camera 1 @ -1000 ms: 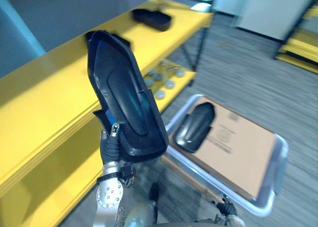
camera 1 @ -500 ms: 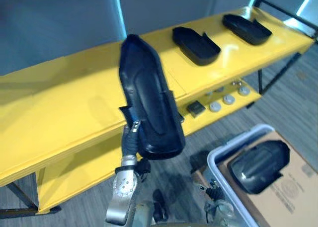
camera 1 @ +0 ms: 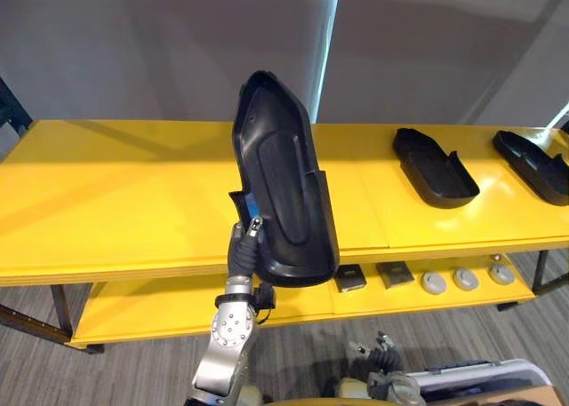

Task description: Walk over and take plastic housings, then place them on the shelf

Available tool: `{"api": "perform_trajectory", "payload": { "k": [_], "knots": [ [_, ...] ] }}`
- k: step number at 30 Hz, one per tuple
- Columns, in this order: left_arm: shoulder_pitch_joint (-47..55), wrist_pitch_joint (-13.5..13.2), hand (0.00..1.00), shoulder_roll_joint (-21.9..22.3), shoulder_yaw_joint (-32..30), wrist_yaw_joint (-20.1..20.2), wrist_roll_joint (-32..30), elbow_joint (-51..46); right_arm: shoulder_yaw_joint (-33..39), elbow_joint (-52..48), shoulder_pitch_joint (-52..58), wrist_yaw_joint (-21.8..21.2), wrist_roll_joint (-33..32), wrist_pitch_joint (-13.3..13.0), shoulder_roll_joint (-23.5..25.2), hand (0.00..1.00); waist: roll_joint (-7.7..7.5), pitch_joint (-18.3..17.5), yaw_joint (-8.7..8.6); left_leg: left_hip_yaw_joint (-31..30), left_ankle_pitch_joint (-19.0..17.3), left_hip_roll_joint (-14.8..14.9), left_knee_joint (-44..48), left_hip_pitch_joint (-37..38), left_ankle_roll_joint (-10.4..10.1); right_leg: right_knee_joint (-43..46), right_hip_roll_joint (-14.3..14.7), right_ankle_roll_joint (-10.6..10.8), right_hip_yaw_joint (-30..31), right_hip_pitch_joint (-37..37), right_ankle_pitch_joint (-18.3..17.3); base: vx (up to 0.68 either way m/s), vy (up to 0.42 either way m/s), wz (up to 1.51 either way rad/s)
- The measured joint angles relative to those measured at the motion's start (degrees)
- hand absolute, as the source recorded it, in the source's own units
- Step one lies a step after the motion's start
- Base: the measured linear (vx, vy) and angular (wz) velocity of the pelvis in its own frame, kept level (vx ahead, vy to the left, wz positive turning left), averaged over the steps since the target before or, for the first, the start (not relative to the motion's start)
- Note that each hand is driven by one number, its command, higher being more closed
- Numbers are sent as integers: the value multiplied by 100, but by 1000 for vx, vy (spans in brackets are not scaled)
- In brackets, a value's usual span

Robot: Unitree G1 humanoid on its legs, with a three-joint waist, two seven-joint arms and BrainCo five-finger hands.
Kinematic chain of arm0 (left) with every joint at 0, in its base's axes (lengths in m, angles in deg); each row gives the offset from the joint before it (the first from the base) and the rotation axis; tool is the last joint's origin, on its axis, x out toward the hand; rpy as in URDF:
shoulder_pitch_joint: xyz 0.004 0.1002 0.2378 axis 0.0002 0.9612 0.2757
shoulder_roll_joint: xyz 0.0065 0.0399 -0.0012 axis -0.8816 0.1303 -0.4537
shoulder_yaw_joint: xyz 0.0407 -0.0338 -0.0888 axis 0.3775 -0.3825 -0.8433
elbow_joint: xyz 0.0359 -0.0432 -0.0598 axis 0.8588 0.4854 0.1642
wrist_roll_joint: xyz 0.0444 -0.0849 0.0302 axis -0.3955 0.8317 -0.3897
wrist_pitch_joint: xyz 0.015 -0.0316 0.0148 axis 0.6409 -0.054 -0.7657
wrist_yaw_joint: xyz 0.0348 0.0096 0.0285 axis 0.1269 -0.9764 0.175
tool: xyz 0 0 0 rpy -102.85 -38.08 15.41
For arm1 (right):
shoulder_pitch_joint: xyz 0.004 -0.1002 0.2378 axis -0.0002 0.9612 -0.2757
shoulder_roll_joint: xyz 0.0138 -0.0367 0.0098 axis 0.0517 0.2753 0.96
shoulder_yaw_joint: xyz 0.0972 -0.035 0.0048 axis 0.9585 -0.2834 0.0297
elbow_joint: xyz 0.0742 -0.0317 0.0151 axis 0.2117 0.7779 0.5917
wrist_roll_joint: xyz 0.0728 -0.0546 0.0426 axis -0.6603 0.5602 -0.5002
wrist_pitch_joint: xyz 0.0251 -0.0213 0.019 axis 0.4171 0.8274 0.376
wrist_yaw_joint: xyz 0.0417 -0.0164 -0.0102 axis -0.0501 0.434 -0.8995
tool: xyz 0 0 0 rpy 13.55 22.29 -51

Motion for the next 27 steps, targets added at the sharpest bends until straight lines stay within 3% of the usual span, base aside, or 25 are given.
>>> {"api": "perform_trajectory", "payload": {
  "k": [3,7,13,20,21,27],
  "knots": [
    [-192,114,100,87,-22,-77,-216,173,1,-1,0,-11,4,-8,-48,0,21,-29,-87,24,220,41,-504,282,-96,-287,104,-90,-33,186,65,134,-101,2],
    [-959,345,100,67,-216,-403,-702,782,-8,10,-7,-35,8,-16,-91,0,17,-86,-105,25,439,48,-863,376,-47,-561,183,-172,-1,225,265,63,-29,-4],
    [-2352,727,100,-274,-1184,-902,-908,2464,-173,34,-45,-258,13,-23,-130,0,34,-101,-358,22,667,-116,-1177,464,126,-1421,170,-42,110,525,868,-42,45,-6],
    [-2619,1136,100,-581,-1840,-1129,-1307,3020,-252,76,-101,-376,18,-47,-163,0,24,-92,-554,-51,968,-284,-1383,364,225,-1618,52,5,137,448,1098,-130,26,4],
    [-2620,1176,0,-606,-1890,-1136,-1394,3042,-253,77,-94,-392,32,-54,-181,0,17,-92,-552,-70,1030,-299,-1445,351,194,-1620,45,-7,159,395,1134,-129,-17,0],
    [-2996,1403,0,-620,-2212,-1139,-1634,3376,-431,71,-64,-501,70,-68,-313,0,-38,-77,-577,-38,1373,-325,-1952,375,67,-1861,73,31,261,265,1305,-164,-36,-5]
  ]
}}
